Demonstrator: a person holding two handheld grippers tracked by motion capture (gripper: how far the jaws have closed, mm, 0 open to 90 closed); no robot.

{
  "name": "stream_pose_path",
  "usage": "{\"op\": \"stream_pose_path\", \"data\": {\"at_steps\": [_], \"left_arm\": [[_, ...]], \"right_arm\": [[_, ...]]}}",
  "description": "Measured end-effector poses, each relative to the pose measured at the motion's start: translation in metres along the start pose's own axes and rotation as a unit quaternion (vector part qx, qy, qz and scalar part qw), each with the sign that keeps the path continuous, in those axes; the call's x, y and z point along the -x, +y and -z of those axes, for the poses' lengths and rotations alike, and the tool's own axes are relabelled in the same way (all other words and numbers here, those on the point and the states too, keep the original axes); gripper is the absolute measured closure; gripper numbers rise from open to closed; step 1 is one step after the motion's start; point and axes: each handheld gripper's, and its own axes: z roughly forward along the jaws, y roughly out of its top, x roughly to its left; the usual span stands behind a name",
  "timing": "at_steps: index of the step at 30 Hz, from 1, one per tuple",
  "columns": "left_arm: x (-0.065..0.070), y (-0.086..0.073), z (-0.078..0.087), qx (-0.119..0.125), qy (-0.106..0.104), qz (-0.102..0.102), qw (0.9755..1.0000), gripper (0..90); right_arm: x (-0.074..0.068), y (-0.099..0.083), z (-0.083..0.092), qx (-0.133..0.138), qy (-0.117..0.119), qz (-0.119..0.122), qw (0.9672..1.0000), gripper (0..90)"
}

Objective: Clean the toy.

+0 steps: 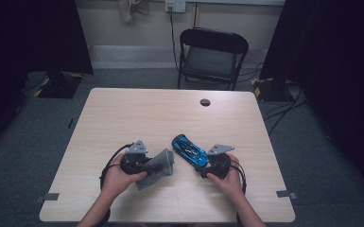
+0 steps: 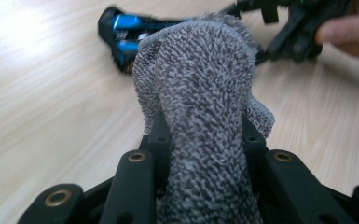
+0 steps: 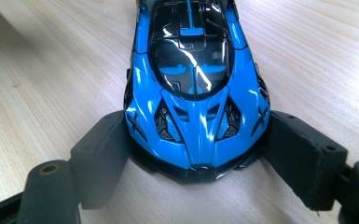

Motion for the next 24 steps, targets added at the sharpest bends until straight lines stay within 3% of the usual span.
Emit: {"op": "stream_pose_path", "data": {"at_steps": [11,17,20,24], "left_arm": [[0.004,0.039,-0.038,0.006,-0.008,0.014,0.9999,66.6],[0.004,0.049,-0.053,0.013,-0.01,0.012,0.9998,66.4],[0.005,0.053,-0.062,0.01,-0.002,0.005,0.9999,66.3],[0.004,0.056,-0.074,0.014,-0.005,0.012,0.9998,66.3]], "right_arm": [[0.0,0.0,0.0,0.0,-0.001,0.0,1.0,22.7],[0.0,0.0,0.0,0.0,-0.001,0.0,1.0,22.7],[0.0,0.0,0.0,0.0,-0.001,0.0,1.0,22.7],[0.0,0.0,0.0,0.0,0.0,0.0,1.0,22.7]]}}
